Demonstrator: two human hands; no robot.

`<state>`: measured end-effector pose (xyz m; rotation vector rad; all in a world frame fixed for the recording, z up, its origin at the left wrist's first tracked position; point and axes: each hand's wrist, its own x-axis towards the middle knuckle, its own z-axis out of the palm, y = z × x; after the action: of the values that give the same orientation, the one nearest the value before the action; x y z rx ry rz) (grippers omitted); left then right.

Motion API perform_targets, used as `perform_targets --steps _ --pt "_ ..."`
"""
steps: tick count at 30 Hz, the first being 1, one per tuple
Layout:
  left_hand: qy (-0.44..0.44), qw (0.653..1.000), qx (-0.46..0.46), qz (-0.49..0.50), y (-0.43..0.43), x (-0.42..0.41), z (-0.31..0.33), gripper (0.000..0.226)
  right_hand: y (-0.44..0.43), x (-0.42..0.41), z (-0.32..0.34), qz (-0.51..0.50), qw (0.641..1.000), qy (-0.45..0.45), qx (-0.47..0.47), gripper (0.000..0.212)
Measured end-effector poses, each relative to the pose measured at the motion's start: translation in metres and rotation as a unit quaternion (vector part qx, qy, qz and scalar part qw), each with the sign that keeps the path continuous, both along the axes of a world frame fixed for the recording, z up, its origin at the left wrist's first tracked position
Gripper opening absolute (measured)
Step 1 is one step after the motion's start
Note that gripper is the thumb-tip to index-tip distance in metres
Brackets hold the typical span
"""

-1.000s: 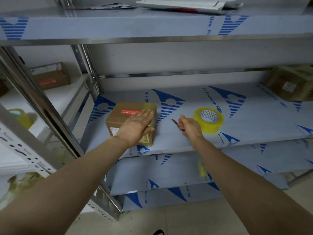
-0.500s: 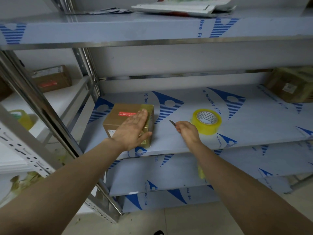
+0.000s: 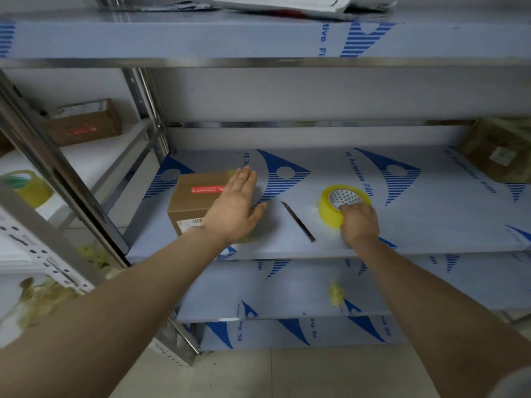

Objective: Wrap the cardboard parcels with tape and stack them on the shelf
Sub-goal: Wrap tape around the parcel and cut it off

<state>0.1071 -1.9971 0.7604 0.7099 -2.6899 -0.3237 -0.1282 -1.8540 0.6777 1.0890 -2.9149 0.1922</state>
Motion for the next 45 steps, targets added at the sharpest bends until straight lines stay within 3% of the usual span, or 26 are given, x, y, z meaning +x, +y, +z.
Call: perform_targets --steps 3,7,12,15,23,29,32,35,41,45 --pt "0.040 0.998 0.039 -0.004 0.016 -0.006 0.002 0.062 0.005 -0.005 0.003 -0.011 0.988 -0.088 -0.128 0.048" --pt "0.111 0.974 0.188 0.056 0.025 -0.021 0.003 0.058 0.022 0.016 0.013 0.037 0.930 -0.190 -0.312 0.036" --pt "0.138 0.908 0.396 0.023 0.036 -0.046 0.016 0.079 0.037 0.060 0.036 0.090 0.879 -0.261 -0.389 0.041" --pt "0.120 0.913 0.391 -0.011 0.041 -0.050 0.026 0.082 0.041 0.082 0.048 0.111 0.862 -0.294 -0.397 0.044" --pt "0.254 0.878 0.404 -0.023 0.031 -0.022 0.045 0.028 0.036 0.125 0.087 0.143 0.819 -0.388 -0.398 0.037" --pt "0.198 0.889 0.412 0.001 0.014 -0.007 0.063 0.012 0.026 0.148 0.113 0.190 0.731 -0.523 -0.394 0.012" --pt "0.170 0.912 0.371 0.039 -0.005 -0.004 0.073 0.018 0.021 0.156 0.115 0.216 0.742 -0.539 -0.335 0.015" --pt "0.115 0.927 0.355 0.050 -0.024 -0.004 0.075 0.019 0.010 0.168 0.122 0.197 0.717 -0.552 -0.378 0.010" --pt "0.140 0.918 0.358 0.096 -0.086 -0.003 0.092 0.023 -0.002 0.170 0.134 0.133 0.699 -0.575 -0.404 0.024" --pt "0.092 0.926 0.353 0.095 -0.104 -0.022 0.085 0.022 -0.012 0.178 0.131 0.100 0.752 -0.541 -0.362 0.015"
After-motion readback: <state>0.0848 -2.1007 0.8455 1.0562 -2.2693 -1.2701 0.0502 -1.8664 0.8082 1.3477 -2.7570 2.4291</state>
